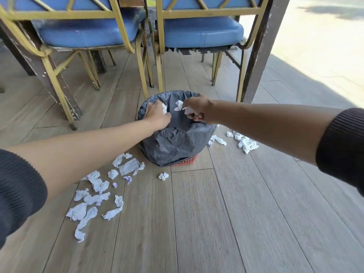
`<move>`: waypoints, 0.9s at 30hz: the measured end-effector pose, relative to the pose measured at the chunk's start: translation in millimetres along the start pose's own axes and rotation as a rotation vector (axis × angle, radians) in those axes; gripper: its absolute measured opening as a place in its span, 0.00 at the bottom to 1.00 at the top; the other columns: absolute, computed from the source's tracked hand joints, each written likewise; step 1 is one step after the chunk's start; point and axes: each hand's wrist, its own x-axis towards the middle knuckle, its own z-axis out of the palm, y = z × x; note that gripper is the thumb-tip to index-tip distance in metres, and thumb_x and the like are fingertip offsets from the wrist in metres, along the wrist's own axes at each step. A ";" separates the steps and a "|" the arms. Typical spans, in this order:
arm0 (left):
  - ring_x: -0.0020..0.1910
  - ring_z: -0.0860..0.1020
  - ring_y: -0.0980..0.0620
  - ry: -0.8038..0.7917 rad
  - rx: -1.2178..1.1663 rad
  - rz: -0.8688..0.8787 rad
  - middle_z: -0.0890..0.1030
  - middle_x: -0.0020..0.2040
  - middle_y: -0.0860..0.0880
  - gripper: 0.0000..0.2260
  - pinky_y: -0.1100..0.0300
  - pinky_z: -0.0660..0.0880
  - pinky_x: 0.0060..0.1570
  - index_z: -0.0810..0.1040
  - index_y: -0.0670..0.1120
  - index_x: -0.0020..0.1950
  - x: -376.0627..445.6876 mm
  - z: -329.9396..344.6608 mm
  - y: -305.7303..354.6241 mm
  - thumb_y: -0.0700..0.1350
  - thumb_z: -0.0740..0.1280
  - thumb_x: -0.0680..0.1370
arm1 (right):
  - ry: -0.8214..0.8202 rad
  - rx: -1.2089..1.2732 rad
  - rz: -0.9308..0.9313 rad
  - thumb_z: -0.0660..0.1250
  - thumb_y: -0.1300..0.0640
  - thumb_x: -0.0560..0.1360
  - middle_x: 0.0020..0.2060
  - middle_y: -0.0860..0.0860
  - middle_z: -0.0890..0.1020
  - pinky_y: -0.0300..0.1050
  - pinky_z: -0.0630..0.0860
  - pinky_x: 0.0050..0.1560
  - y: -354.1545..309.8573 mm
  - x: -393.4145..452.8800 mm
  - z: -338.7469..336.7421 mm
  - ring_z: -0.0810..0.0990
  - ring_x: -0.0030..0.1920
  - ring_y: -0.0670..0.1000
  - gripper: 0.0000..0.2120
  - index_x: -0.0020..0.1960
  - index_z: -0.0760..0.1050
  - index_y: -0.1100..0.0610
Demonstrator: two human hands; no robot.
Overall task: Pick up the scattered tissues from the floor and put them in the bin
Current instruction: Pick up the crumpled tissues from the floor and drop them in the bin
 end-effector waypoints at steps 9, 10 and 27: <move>0.64 0.71 0.44 0.011 -0.125 -0.007 0.69 0.72 0.42 0.21 0.54 0.68 0.56 0.68 0.44 0.70 11.4 -8.5 1.1 0.57 0.57 0.83 | -0.039 0.482 0.048 0.65 0.54 0.80 0.74 0.59 0.64 0.48 0.83 0.50 -11.2 0.3 -1.3 0.78 0.61 0.60 0.23 0.72 0.67 0.60; 0.60 0.71 0.45 0.018 -0.139 -0.001 0.70 0.70 0.43 0.16 0.56 0.67 0.53 0.70 0.47 0.65 12.0 -7.8 1.5 0.56 0.57 0.83 | -0.045 0.483 0.047 0.65 0.54 0.80 0.75 0.59 0.64 0.48 0.83 0.50 -10.6 -1.6 -0.8 0.79 0.61 0.60 0.23 0.73 0.66 0.60; 0.53 0.78 0.51 -0.051 -0.283 0.394 0.83 0.52 0.49 0.08 0.60 0.74 0.56 0.81 0.44 0.54 6.0 10.7 63.2 0.42 0.63 0.79 | 0.156 0.128 0.050 0.64 0.52 0.81 0.47 0.60 0.83 0.50 0.82 0.51 32.4 -39.7 -60.1 0.84 0.45 0.55 0.14 0.52 0.79 0.64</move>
